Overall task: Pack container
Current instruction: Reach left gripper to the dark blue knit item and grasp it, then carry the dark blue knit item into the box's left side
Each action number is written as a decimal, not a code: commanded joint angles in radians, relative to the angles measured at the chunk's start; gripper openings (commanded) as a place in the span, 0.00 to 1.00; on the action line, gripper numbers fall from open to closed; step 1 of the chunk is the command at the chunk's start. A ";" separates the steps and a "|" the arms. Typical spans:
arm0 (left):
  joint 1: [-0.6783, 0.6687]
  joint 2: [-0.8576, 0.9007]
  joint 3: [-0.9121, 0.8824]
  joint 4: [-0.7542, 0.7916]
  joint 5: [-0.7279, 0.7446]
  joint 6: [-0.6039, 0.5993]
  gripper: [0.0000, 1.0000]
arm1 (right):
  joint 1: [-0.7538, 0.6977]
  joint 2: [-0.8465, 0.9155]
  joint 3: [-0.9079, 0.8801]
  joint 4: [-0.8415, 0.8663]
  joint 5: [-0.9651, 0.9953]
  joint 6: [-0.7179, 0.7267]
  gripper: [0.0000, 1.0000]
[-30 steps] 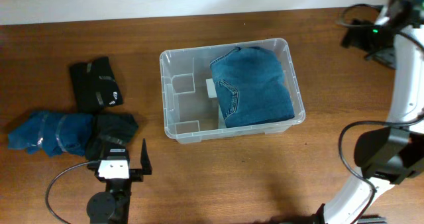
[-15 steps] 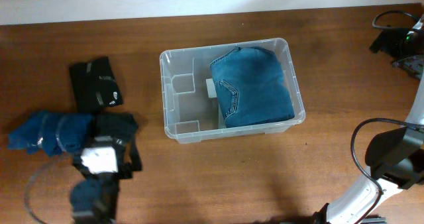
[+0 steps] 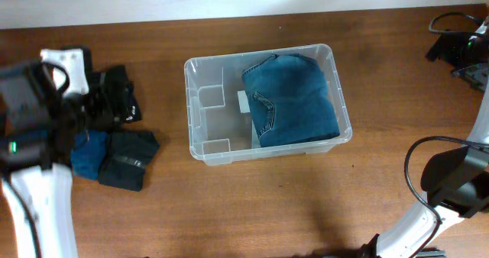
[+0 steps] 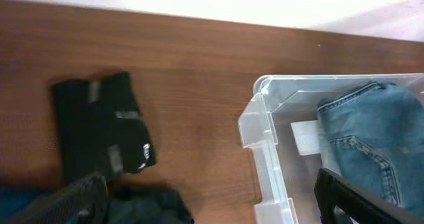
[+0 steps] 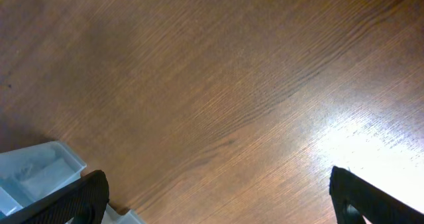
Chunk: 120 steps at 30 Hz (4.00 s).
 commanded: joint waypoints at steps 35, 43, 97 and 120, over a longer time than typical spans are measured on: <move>0.375 0.719 0.024 0.012 -0.410 -0.700 0.99 | -0.002 0.000 -0.003 0.000 0.005 0.008 0.98; 0.375 0.784 0.024 -0.013 -0.386 -0.699 0.99 | -0.002 0.000 -0.003 0.000 0.005 0.008 0.98; -0.609 0.846 1.054 -0.613 -0.380 -0.260 0.01 | -0.002 0.000 -0.003 0.000 0.005 0.008 0.98; -0.658 1.019 1.050 -0.744 -0.388 -0.340 0.51 | -0.002 0.000 -0.003 0.000 0.005 0.008 0.99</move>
